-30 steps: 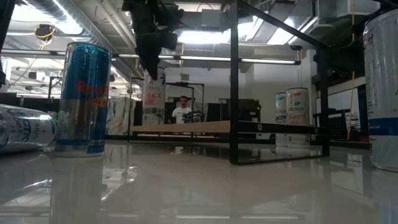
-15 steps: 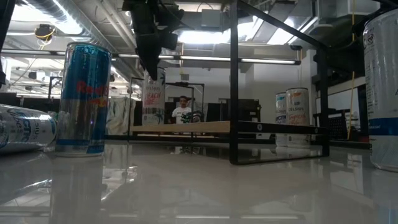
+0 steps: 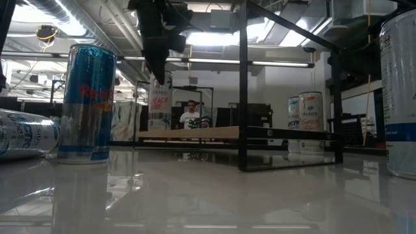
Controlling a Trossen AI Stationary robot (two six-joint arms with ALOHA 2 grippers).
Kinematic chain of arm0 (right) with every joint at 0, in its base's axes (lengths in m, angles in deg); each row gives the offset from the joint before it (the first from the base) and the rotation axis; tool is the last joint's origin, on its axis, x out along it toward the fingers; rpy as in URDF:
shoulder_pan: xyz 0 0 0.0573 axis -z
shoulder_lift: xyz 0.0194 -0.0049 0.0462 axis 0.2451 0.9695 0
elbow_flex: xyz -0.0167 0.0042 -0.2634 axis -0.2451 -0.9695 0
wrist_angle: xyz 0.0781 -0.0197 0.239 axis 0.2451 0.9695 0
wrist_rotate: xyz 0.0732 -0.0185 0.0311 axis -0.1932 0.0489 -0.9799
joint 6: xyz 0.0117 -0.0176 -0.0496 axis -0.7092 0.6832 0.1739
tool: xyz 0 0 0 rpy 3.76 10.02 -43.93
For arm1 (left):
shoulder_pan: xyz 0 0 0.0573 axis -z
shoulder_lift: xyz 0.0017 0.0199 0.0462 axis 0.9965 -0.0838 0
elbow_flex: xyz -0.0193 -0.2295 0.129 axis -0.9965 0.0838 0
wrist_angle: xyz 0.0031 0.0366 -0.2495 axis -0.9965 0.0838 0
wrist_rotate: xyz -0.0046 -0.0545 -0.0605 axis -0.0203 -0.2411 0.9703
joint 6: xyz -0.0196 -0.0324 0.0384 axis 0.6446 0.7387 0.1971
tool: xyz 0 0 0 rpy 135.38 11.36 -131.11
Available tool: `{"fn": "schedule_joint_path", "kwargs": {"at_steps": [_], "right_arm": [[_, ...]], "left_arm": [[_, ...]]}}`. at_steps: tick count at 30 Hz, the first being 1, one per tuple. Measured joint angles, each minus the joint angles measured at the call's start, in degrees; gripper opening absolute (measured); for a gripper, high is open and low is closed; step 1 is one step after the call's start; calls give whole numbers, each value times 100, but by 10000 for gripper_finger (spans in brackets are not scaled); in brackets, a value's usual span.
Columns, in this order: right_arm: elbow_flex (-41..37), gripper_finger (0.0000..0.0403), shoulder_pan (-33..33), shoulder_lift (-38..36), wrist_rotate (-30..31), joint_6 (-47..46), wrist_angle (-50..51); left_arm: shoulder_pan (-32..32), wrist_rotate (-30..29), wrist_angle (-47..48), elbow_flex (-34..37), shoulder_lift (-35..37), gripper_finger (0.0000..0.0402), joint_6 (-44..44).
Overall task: Place canned beverage on shelf
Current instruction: Put the top white-pink soda can on the shelf
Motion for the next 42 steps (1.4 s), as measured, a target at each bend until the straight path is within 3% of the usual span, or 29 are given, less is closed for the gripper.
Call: {"fn": "schedule_joint_path", "kwargs": {"at_steps": [6, 17, 42], "right_arm": [[0, 1, 0, -2, 0, 0, 0], [0, 1, -1, -2, 0, 0, 0], [0, 1, 0, -1, 1, 0, -2]], "left_arm": [[2, -49, 0, 0, 2, 292, -23], [2, -63, -2, 0, 2, 356, 124], [46, -111, 20, -4, 262, 351, 155]]}}
